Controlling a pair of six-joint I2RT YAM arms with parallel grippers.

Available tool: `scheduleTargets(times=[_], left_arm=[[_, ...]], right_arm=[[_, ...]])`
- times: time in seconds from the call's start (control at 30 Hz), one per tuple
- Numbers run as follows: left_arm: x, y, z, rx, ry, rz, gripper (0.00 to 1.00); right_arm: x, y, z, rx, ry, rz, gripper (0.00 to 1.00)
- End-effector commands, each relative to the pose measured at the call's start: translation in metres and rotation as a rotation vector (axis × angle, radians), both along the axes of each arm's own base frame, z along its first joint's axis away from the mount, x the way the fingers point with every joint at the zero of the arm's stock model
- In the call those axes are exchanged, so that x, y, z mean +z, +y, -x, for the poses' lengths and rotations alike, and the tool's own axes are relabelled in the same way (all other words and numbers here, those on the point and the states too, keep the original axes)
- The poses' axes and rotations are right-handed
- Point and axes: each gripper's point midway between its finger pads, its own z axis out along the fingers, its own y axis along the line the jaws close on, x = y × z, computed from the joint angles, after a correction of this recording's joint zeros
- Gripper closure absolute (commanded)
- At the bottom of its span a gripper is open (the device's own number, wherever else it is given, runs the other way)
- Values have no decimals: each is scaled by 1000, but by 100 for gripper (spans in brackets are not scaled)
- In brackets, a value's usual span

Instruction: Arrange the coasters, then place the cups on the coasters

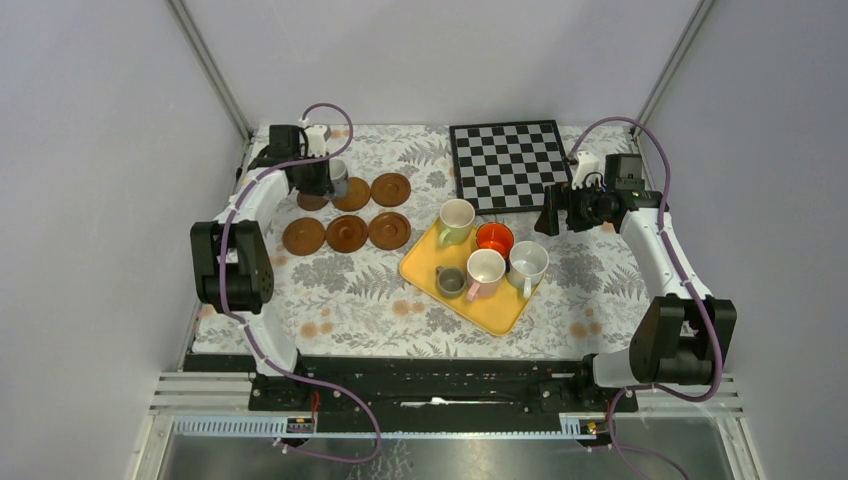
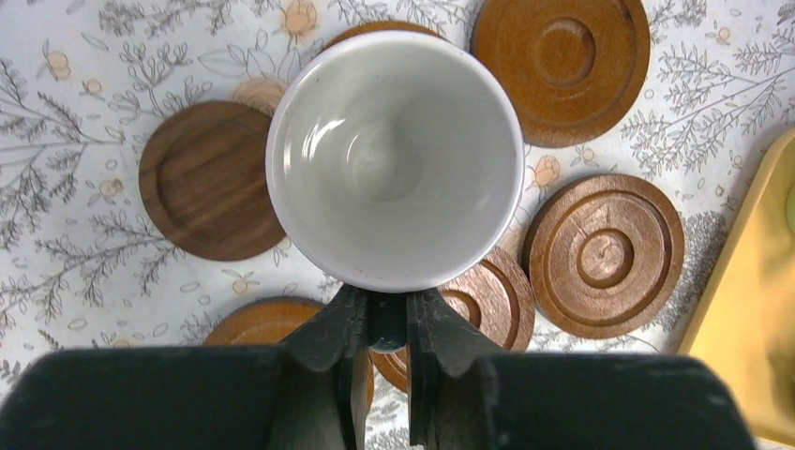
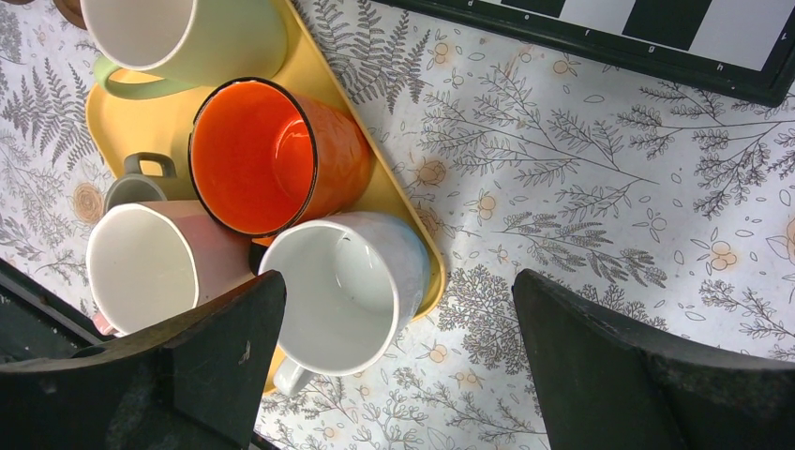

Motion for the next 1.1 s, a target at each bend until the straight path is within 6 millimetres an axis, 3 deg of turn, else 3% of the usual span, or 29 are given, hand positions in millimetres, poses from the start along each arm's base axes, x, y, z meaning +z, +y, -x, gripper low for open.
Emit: scheduleTargets(times=[0.0,0.2,0.77,1.07], left_arm=[[32,-5,-34,-46,-206,20,100],[22,1,-43,-24,-211,-4,100],[-9,-4,-41,-40,-154,3,100],[-10,-11,-41,-57,-154,8,100]], right_arm=[[7,3,2,24,-27,-14,2],[6,3,2,25,-23,-13,2],[3,2,2,26,-12,-12,2],[2,2,1,28,-11,-9,2]])
